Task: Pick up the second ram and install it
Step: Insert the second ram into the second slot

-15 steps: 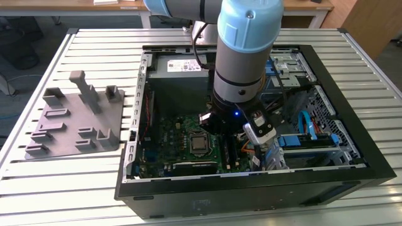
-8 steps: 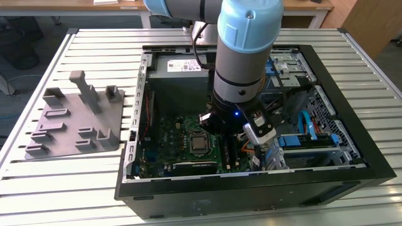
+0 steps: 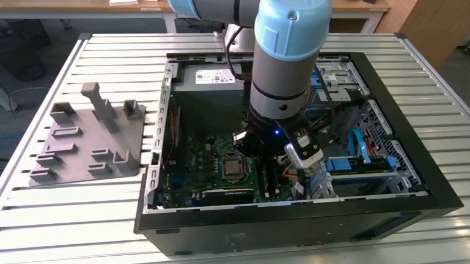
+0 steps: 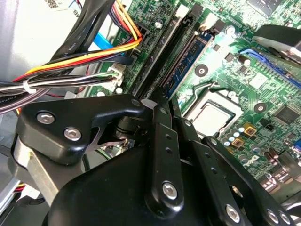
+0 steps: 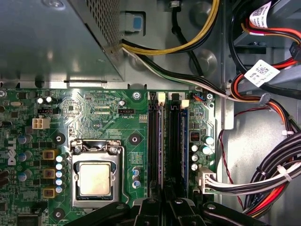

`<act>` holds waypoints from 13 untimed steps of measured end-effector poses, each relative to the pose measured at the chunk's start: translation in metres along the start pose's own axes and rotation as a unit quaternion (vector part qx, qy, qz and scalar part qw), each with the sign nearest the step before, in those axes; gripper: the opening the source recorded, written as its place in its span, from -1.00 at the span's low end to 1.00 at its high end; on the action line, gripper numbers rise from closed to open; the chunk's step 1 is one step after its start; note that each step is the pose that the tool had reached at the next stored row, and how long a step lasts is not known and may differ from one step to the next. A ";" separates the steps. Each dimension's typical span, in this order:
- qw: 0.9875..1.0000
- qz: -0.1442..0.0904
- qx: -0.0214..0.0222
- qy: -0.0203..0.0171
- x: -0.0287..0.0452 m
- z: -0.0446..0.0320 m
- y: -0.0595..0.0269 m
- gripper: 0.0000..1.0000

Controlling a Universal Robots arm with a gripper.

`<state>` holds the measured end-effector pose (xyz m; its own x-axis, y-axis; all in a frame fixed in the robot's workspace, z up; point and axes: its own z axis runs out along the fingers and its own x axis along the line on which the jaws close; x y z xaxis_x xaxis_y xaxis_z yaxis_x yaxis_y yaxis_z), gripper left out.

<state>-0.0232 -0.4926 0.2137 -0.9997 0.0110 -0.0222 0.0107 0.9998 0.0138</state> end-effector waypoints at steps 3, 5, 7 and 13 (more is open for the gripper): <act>1.000 0.003 0.000 0.000 0.0000 -0.0002 -0.0001 -0.72; 1.000 0.005 -0.001 0.000 -0.0001 -0.0001 -0.0002 -0.72; 1.000 0.008 -0.002 0.000 -0.0001 0.0000 -0.0003 -0.72; 1.000 0.009 -0.002 0.000 -0.0002 0.0005 -0.0011 -0.72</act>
<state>-0.0230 -0.4937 0.2132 -0.9993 0.0298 -0.0218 0.0294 0.9994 0.0187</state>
